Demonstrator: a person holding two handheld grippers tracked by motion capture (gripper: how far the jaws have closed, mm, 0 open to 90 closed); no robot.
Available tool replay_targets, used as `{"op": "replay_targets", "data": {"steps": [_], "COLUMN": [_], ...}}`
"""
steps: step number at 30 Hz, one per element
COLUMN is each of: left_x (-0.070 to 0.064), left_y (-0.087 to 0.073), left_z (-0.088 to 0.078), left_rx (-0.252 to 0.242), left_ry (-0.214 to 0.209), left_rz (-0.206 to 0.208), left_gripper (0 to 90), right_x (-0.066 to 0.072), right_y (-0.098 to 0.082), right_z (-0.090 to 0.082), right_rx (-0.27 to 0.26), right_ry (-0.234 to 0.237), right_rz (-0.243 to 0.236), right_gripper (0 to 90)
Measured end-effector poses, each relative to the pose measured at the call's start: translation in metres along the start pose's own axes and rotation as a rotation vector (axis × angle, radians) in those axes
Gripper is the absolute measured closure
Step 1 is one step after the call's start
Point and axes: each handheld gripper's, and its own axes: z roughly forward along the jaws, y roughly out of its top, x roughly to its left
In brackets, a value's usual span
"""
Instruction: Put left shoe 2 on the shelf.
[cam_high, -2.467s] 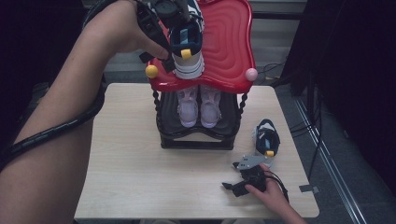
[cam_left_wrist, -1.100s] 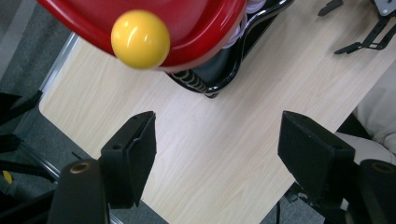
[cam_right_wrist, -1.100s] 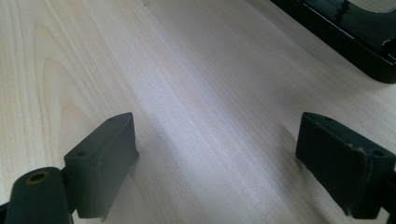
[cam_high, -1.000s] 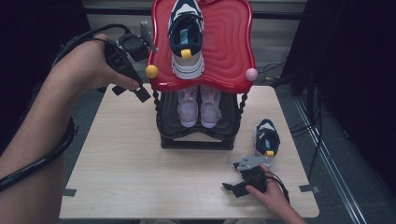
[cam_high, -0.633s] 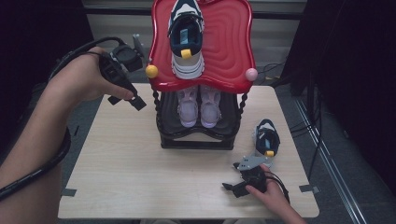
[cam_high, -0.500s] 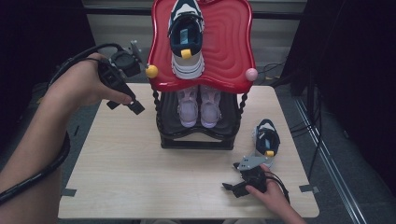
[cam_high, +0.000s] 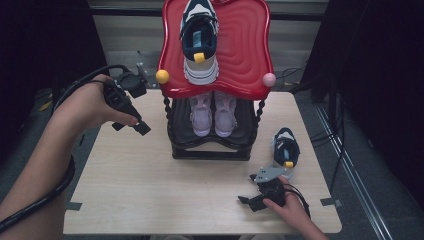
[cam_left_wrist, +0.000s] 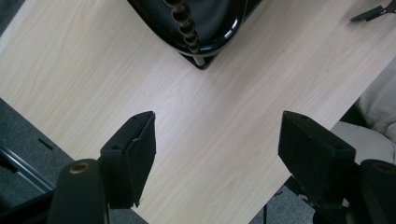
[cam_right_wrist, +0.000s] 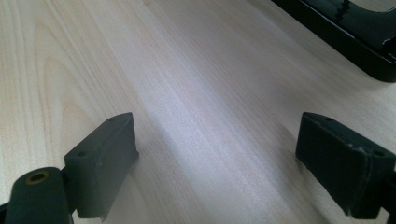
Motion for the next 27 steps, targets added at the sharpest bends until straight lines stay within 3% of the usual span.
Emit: {"op": "replay_targets", "data": {"steps": [27], "left_x": [-0.002], "left_y": [-0.025], "left_z": [0.052], "left_rx": [0.036], "left_ry": [-0.051], "left_rz": [-0.015], "left_gripper": [27.5], "right_x": [0.000], "right_y": [0.000], "right_z": [0.000], "right_rx": [-0.002], "right_ry": [-0.002], "right_rz": [0.002], "right_gripper": [11.7]}}
